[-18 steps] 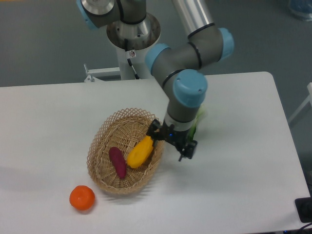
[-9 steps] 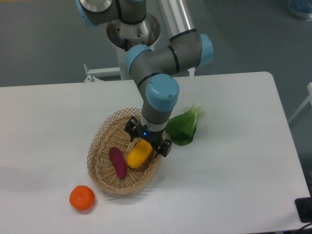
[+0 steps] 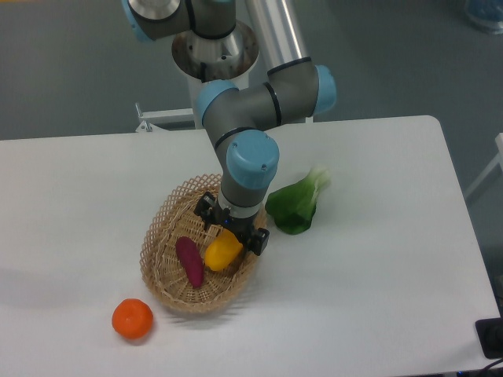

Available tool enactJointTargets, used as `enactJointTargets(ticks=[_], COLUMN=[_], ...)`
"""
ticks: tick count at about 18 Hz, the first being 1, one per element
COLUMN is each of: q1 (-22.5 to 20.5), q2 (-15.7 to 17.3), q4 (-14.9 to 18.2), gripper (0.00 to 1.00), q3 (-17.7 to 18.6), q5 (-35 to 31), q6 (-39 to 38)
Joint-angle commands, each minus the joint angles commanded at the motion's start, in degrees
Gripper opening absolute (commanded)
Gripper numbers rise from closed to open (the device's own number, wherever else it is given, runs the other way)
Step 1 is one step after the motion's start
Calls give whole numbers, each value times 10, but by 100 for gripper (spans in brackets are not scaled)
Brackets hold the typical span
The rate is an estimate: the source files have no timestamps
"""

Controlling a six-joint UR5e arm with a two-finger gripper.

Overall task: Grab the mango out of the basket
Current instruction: 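Lower the gripper onto the yellow mango and close on it, then lift the mango out of the basket toward the bok choy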

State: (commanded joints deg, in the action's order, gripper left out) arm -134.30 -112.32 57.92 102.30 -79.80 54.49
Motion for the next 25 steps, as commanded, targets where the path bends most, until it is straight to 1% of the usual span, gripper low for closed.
enactJointTargets(ticks=[3, 11, 12, 13, 15, 17, 18, 21, 25], q1=[5, 7, 7, 7, 7, 7, 7, 7, 4], q2=[-7, -19, -20, -20, -19, -19, -18, -10, 5], q4=[-1, -3, -4, -4, -4, -4, -4, -2, 3], gripper=[100, 100, 93, 80, 60, 45, 43, 42, 42], q3=[-1, 0, -1, -1, -2, -3, -4, -5, -7], q5=[1, 0, 1, 1, 2, 2, 1, 3, 5], q6=[-12, -12, -11, -11, -11, -12, -12, -11, -9])
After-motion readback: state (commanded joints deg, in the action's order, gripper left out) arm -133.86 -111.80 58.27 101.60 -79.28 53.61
